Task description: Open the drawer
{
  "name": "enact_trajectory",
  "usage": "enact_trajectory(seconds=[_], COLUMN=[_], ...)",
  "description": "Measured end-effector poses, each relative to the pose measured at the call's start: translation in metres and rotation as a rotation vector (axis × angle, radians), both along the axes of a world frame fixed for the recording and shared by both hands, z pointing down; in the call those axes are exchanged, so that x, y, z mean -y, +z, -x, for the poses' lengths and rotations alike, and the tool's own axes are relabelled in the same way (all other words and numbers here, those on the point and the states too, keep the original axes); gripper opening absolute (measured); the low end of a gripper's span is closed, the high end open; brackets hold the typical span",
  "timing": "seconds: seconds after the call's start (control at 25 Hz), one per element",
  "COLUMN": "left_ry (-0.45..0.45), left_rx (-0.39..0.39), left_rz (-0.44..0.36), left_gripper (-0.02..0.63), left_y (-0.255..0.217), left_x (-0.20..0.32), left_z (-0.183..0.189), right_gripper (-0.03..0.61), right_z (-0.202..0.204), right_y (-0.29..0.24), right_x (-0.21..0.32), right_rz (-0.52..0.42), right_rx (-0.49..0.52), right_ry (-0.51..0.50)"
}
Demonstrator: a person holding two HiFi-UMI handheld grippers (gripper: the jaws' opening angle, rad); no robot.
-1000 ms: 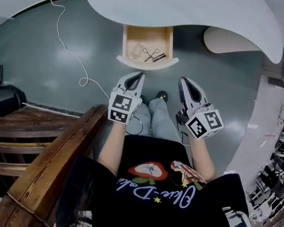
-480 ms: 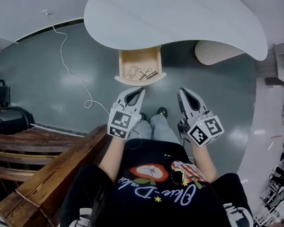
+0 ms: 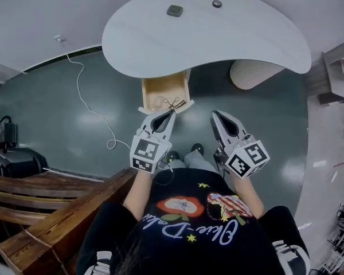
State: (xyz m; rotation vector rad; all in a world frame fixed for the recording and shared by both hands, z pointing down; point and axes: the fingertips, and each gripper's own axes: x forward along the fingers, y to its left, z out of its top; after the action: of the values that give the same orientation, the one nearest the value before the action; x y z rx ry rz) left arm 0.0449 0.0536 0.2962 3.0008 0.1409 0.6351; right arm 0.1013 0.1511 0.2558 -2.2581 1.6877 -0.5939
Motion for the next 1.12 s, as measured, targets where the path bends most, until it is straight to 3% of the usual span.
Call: enact_trajectory(seconds=[0.48, 1.12], left_ry=[0.034, -0.047], left_rx=[-0.063, -0.071], left_rz=[0.016, 0.050], left_gripper=[0.005, 0.005], left_y=[-0.028, -0.029], left_x=[-0.012, 0.012], left_z=[-0.014, 0.001], right_gripper=[0.000, 0.000], right_z=[-0.012, -0.003], right_y=[-0.023, -0.025], right_x=[-0.011, 0.008], right_rz=[-0.013, 0.005], right_rx=[-0.062, -0.104], right_ry=[0.027, -0.031])
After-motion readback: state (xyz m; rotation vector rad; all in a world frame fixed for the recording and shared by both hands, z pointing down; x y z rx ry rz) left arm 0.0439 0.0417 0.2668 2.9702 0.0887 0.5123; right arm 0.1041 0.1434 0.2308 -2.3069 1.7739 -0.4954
